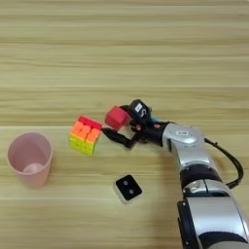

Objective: Move the objects on the table

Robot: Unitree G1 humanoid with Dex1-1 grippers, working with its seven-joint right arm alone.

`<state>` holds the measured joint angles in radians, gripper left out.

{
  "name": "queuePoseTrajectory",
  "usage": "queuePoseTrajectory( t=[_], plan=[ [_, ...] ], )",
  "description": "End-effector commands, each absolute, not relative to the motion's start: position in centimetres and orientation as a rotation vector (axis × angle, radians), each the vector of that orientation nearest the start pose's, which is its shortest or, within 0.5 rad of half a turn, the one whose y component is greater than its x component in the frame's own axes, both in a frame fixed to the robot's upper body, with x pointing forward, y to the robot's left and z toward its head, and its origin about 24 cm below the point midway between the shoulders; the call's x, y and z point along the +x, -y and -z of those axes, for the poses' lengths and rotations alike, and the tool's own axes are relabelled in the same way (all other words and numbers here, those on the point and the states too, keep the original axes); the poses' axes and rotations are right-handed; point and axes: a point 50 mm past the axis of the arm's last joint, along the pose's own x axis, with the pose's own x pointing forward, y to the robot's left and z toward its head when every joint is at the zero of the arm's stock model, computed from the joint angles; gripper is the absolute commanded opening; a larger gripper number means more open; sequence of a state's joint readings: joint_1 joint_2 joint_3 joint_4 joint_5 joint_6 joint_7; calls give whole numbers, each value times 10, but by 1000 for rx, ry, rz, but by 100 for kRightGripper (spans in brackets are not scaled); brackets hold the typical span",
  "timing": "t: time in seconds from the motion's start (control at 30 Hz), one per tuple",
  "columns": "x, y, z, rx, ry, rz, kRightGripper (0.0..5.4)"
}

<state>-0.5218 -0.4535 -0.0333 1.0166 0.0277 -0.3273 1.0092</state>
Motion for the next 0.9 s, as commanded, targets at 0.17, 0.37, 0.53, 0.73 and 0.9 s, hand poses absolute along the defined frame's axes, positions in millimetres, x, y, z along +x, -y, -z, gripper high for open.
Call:
queuePoseTrajectory(
  t=[0.17, 0.37, 0.53, 0.73, 0.9],
  plan=[
    [327, 240, -70, -347, -106, -803, 538],
    [326, 242, -82, -368, -50, -806, 538],
    [324, 245, -95, -388, 3, -811, 538],
    [318, 248, -112, -409, 71, -837, 538],
    [303, 246, -126, -424, 152, -920, 538]
  ],
)
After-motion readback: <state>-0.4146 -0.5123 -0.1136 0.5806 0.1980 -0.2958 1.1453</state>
